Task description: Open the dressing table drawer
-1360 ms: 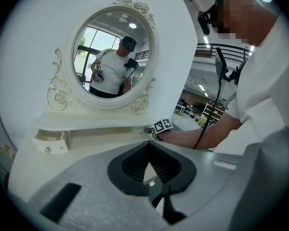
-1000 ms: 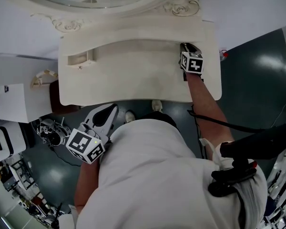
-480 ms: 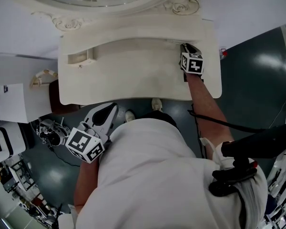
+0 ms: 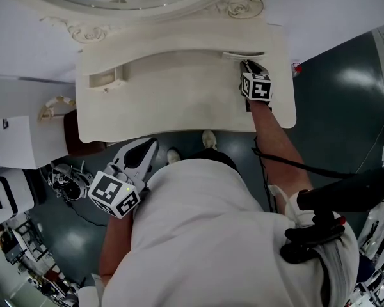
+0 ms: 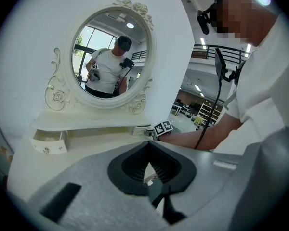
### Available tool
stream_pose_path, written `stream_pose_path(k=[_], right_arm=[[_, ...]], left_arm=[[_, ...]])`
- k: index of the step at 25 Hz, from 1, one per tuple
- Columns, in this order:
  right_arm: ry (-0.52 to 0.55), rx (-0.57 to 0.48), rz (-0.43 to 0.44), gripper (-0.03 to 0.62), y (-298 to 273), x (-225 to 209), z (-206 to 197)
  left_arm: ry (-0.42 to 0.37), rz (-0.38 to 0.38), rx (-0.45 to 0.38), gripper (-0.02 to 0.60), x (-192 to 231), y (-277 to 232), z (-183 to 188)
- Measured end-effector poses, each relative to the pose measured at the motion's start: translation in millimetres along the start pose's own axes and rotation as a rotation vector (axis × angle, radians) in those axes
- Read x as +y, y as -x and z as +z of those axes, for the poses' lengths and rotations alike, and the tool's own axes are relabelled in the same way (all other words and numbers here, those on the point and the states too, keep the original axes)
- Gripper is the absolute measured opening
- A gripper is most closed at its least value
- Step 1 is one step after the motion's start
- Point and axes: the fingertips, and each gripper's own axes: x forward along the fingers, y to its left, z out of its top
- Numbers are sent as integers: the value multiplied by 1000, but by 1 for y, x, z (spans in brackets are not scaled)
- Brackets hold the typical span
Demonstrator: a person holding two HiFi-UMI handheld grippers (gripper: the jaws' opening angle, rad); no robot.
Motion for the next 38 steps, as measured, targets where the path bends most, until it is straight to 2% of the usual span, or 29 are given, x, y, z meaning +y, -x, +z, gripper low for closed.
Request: stream_pose_path(k=[38], right_arm=[[19,44,-27,96,29,14,-26]], left_arm=[[17,-59,-20,-2,7,22,-10]])
